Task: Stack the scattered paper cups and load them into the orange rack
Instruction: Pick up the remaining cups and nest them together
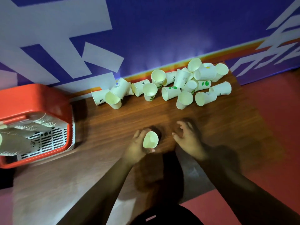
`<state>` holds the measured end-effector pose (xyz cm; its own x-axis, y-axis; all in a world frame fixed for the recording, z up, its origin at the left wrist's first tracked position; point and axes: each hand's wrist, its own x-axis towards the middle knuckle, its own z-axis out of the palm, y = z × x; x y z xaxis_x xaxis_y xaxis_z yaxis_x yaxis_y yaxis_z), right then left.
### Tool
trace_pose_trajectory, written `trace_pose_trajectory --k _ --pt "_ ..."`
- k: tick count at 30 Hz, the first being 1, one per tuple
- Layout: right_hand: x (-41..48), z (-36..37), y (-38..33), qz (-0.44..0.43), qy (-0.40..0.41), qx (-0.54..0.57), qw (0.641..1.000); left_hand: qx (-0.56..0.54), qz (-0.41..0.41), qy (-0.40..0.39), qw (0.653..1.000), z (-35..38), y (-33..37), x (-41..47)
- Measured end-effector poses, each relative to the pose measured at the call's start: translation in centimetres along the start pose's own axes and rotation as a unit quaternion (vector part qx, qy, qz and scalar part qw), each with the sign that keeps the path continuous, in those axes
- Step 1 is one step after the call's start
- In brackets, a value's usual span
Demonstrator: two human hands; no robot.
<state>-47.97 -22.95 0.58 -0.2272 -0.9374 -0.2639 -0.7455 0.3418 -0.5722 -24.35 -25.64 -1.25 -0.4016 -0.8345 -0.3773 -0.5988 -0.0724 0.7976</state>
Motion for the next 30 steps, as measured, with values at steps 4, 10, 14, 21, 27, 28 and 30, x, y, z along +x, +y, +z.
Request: trace_pose_trajectory --k 4,10,14,21,27,28,30 --pt "3.0 -1.6 0.7 0.038 0.039 0.018 0.998 0.005 0.003 -0.019 1.000 1.2 1.4 2.0" --pt "8.6 -3.5 1.7 0.016 0.086 -0.047 0.995 0.008 -0.037 0.031 0.999 -1.3 4.0 6.5" --pt "11.1 -3.0 2.2 -0.011 0.068 -0.112 0.991 0.118 -0.037 0.105 0.987 -3.5 5.5 12.3" --pt "12.2 -2.5 4.3 -0.074 0.060 -0.167 0.981 0.208 -0.059 0.105 0.971 -4.4 6.0 18.2" --pt "10.5 -4.5 3.1 -0.135 0.161 0.004 0.978 0.182 -0.040 0.160 0.969 -4.5 4.9 18.1" --pt "10.1 -4.8 2.7 -0.139 0.180 0.041 0.973 0.172 -0.029 0.173 0.969 -4.6 5.0 17.8" --pt "9.1 -5.5 1.5 -0.142 0.179 0.128 0.965 0.154 -0.002 0.197 0.968 -4.8 5.5 16.8"
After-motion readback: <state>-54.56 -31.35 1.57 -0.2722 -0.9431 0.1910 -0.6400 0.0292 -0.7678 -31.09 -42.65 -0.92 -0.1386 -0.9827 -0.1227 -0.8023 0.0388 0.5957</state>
